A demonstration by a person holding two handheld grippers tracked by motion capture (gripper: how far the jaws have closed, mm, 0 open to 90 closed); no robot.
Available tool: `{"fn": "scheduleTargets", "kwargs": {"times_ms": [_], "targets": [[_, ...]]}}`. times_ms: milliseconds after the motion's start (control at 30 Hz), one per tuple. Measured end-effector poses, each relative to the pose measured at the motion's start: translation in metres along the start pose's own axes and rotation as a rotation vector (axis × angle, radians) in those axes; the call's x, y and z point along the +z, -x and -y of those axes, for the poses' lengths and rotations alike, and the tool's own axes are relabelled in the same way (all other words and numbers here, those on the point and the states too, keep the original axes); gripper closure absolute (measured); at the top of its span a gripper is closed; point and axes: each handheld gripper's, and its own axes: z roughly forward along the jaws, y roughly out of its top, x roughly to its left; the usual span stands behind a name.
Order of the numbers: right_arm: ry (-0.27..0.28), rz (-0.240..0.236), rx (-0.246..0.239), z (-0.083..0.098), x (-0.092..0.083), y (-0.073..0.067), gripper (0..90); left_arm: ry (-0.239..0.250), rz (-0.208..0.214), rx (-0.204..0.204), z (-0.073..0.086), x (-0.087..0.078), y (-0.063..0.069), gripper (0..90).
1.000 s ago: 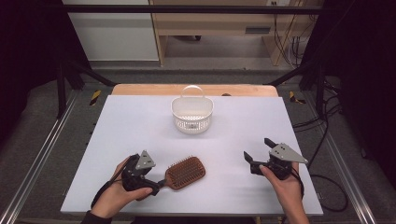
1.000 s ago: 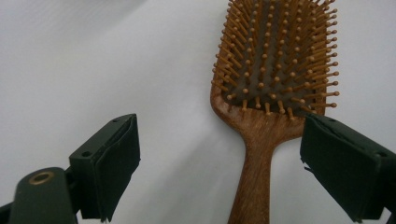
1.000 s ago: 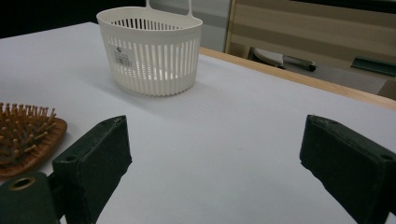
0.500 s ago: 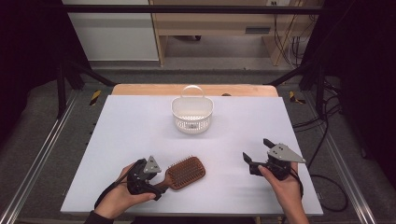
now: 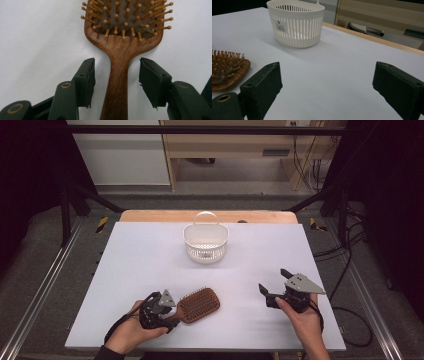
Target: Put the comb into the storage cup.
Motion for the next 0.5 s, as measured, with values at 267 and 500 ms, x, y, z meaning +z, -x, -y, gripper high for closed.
{"fn": "scheduleTargets", "kwargs": {"times_ms": [267,500], "targets": [[0.003,-0.013,0.000,0.000,0.000,0.001,8.8,-0.111,-0.001,0.041,-0.013,0.001,-0.005,49.3],[0.000,-0.022,-0.006,-0.001,0.002,-0.001,8.8,-0.141,0.021,0.047,-0.015,0.008,-0.005,53.5]]}}
